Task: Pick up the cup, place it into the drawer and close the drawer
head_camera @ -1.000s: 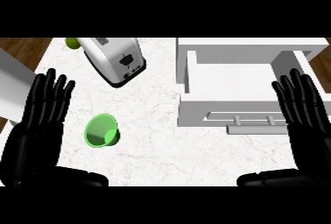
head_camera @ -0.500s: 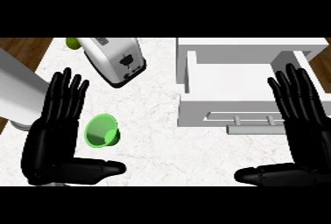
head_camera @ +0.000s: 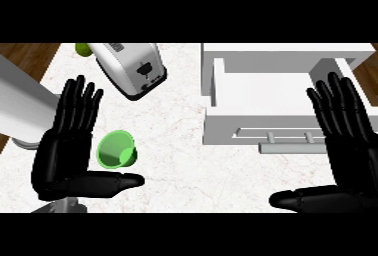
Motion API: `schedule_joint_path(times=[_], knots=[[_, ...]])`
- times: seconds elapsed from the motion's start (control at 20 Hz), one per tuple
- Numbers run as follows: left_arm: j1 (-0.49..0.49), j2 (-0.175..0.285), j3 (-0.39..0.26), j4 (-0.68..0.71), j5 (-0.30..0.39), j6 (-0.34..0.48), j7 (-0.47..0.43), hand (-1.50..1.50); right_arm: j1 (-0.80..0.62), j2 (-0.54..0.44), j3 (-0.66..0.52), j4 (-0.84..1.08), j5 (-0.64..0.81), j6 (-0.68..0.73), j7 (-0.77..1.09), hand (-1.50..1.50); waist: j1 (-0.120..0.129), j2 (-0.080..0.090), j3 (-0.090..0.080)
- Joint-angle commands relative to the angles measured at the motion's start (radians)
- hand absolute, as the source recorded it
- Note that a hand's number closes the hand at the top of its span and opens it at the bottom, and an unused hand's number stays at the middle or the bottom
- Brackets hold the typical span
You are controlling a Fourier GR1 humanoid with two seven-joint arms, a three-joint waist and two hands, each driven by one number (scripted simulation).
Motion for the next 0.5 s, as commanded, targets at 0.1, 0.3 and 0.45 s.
schedule_joint_path(times=[0.1,0.3,0.45], knots=[[0.023,-0.002,0.003,-0.026,0.002,0.013,0.038,-1.50,-0.072,-0.011,-0.059,0.050,-0.019,-0.009,-0.002,-1.50,0.002,0.000,0.000],[0.118,-0.014,-0.043,-0.047,-0.046,0.030,0.009,-1.50,0.005,0.012,0.011,-0.046,0.028,-0.020,0.032,-1.50,0.001,-0.001,0.000],[0.094,-0.004,0.008,0.118,-0.001,-0.024,-0.077,-1.50,-0.060,-0.010,-0.030,0.013,-0.012,-0.002,0.044,-1.50,0.001,0.000,0.000]])
